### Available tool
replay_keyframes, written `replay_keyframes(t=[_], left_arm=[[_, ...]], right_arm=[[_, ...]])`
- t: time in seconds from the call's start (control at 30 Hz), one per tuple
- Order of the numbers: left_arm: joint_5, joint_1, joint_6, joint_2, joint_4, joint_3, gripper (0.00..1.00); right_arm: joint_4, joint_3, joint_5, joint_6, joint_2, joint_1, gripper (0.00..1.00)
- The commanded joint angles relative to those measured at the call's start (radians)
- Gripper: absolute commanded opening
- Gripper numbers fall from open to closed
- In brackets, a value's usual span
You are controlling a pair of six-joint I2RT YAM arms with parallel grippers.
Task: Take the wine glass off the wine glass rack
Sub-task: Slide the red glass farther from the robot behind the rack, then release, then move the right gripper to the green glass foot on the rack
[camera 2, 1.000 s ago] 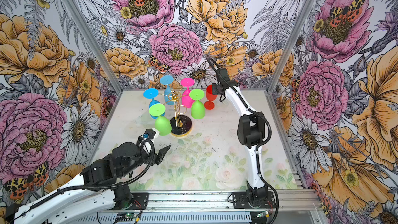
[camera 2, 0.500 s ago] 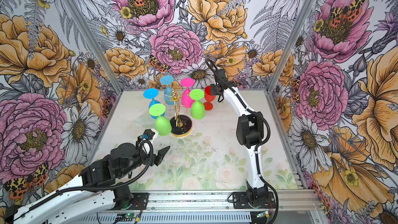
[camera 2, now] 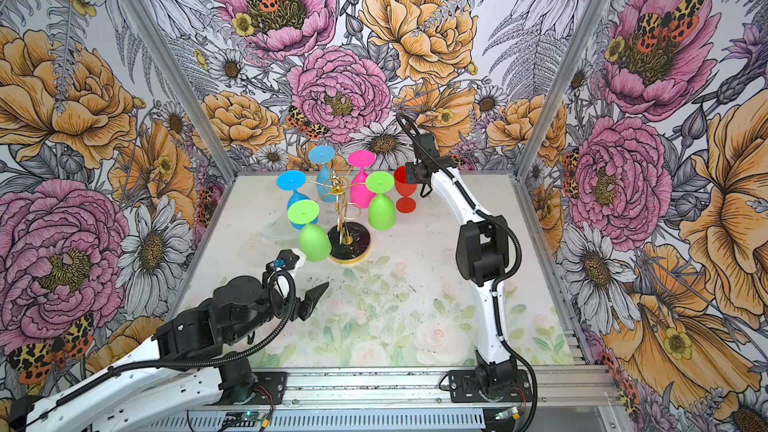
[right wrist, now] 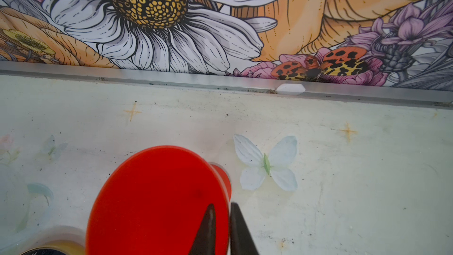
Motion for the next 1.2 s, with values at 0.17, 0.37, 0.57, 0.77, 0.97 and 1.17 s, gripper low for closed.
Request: replay_keyframes(t=[0.17,0.37,0.57,0.77,0.97,1.17], left_arm=[[0.019,-0.007,0.003,-0.005,0.001,-0.008,0.89],[0.022,-0.009,0.004,-0.002,0.0,-0.008,0.89],[0.025,-0.008,0.004,-0.001,0.002,-0.006,0.89],[0.025,-0.007,0.004,0.004,0.004,-0.007,0.9],[0.019,-0.003,0.003,0.005,0.004,-0.007,0.9],[0.014,0.031,-0.012,0.003,0.014,-0.009,0.9]], right_arm=[[0.009,-0.015,-0.001,0.001,-0.033,0.007,0.29],[-0.003,-0.038,0.033,-0.016,-0.106,0.005,0.49],[-0.042,-0.08,0.025,0.003,-0.222,-0.004,0.62],[-0.061,-0.178,-0.127,0.076,-0.367,-0.032,0.64],[-0.058,-0.306,-0.31,0.163,-0.514,-0.047,0.64],[-0.037,-0.4,-0.464,0.225,-0.63,-0.045,0.62]])
